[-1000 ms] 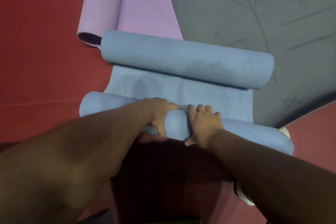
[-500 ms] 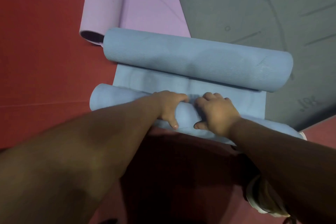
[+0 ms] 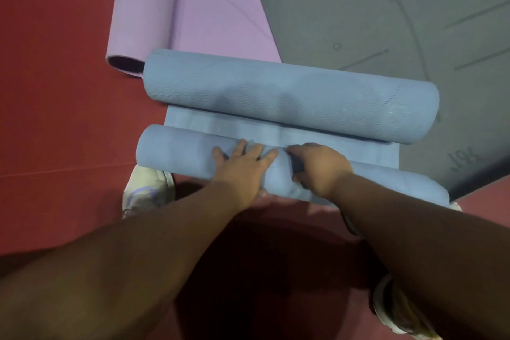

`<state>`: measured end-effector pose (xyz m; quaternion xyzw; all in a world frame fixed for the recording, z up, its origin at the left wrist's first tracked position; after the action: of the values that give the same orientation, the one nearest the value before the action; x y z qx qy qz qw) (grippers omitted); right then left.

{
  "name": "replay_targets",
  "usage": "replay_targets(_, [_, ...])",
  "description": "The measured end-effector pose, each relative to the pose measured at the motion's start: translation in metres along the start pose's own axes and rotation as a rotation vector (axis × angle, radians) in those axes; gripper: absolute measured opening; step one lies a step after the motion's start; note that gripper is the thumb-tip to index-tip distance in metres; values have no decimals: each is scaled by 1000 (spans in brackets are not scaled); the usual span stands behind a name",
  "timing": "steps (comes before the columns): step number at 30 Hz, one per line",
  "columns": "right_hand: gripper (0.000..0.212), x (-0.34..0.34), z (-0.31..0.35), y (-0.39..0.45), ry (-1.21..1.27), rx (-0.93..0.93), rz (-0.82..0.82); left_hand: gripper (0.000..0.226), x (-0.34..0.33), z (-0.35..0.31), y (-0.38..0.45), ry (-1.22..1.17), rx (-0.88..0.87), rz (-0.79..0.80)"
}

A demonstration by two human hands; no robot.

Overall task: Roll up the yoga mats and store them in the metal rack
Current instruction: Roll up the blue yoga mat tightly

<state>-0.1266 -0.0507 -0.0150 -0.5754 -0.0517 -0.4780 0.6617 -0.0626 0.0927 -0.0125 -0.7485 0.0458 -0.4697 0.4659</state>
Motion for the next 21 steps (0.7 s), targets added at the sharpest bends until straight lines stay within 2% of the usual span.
replay_targets(2, [72, -5, 1, -10, 28, 8, -66, 94, 4, 4, 8, -23, 31, 27])
replay_targets(5, [80, -17, 1, -23, -113, 52, -63, 96, 20, 5, 21, -44, 91, 103])
replay_targets(8, [80, -18, -4, -30, -226, 27, -53, 96, 29, 8, 30, -51, 147, 161])
replay_targets(10, [74, -11, -4, -34, -300, 0, -136, 93, 31, 10, 33, -29, 148, 158])
replay_targets(12, [58, -5, 4, -36, -385, 13, -256, 90, 34, 12, 35, 1, 128, 116])
replay_targets(14, [51, -9, 10, -35, -394, 26, -302, 86, 38, 13, 35, 15, 116, 52])
replay_targets(18, [62, -11, 16, -26, -340, -31, -262, 71, 46, 18, 39, -33, 127, -80])
replay_targets(21, [67, -6, 15, -13, -311, -78, -177, 59, 59, 27, 48, -213, 121, -178])
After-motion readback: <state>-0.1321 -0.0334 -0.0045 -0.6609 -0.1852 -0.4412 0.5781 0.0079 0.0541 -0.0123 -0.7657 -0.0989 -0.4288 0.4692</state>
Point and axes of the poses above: each hand's wrist, its own y-axis towards the middle knuckle, its own x-axis out of the back of the hand, z = x × y, the point moved 7 cm from there along y, towards the middle knuckle, and after that the axes turned 9 degrees about z, right-handed, at the moved point
